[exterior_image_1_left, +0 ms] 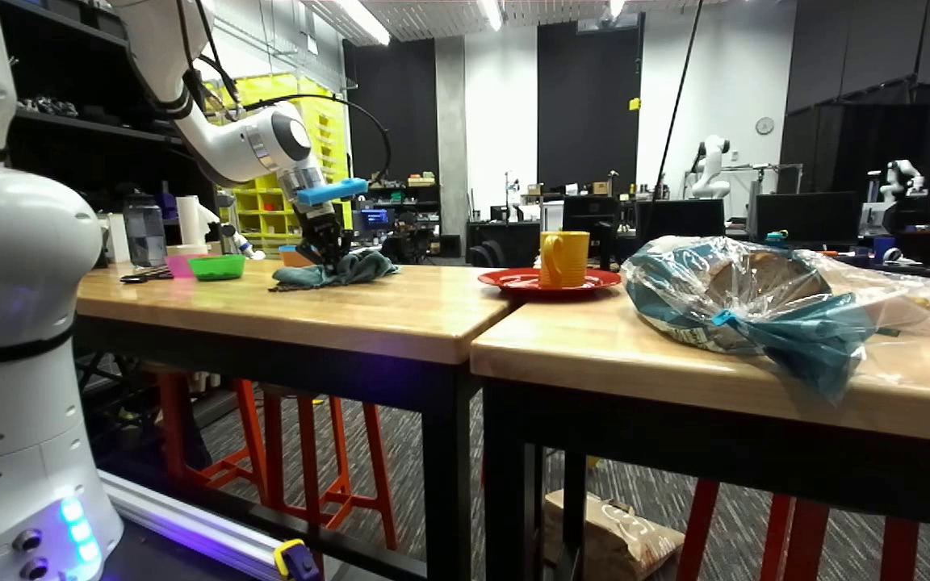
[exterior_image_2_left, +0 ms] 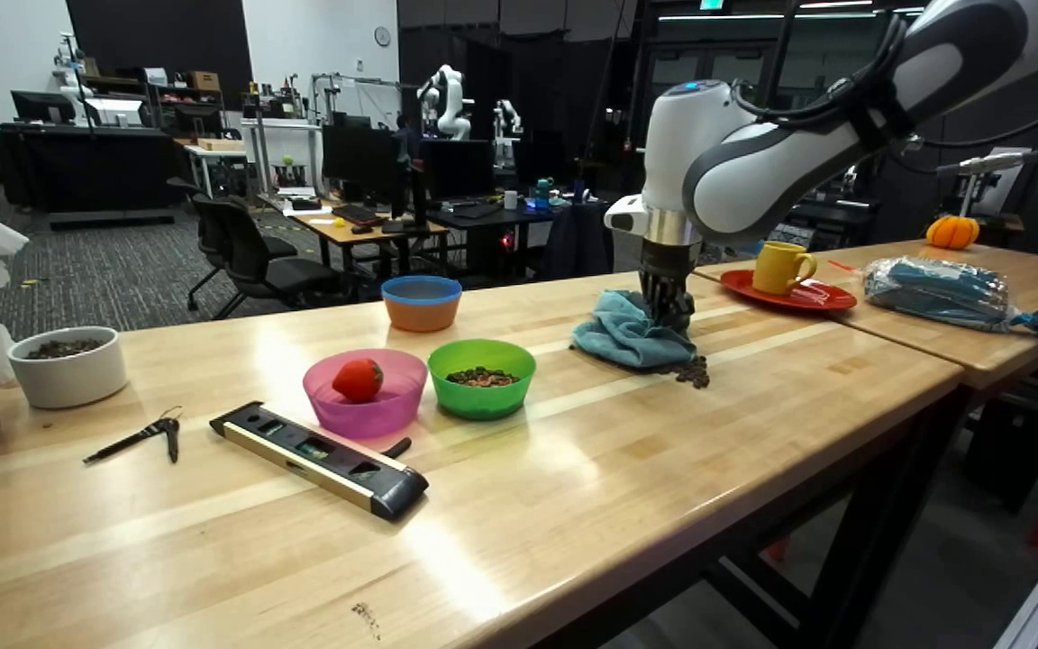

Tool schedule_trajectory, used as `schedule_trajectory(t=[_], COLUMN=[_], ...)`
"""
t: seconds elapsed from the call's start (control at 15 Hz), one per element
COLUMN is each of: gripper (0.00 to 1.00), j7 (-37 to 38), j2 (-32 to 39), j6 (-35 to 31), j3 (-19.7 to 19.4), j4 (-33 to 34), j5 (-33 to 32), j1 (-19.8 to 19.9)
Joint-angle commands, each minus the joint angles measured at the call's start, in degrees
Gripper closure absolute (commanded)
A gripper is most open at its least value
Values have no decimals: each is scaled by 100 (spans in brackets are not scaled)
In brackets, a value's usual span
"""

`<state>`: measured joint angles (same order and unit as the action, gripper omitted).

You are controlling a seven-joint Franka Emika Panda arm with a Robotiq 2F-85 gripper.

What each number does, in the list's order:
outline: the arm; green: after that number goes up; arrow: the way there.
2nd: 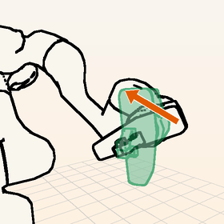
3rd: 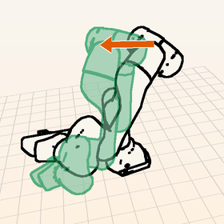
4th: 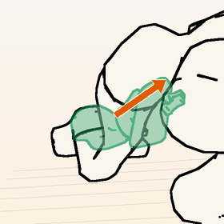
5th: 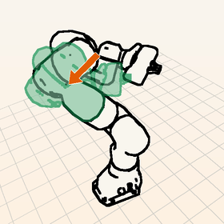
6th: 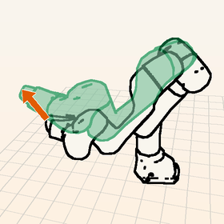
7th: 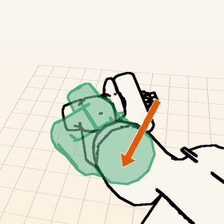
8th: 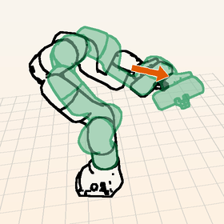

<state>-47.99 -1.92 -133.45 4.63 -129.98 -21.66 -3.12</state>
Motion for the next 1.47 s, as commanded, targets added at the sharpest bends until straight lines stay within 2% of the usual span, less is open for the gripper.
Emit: schedule_trajectory(t=[0.0, 0.4, 0.73, 1.0, 1.4], gripper=[98, 98, 98, 98, 98], j7=[-78, -72, -277, -538, -637], j2=[-139, -53, -165, -359, -444], j6=[-125, -36, 345, 648, 559], j3=[-70, -64, -55, -81, -156], j4=[-583, -263, -141, -157, -74], j5=[16, 137, 186, 393, 990], j1=[-18, -44, -66, -55, -56])
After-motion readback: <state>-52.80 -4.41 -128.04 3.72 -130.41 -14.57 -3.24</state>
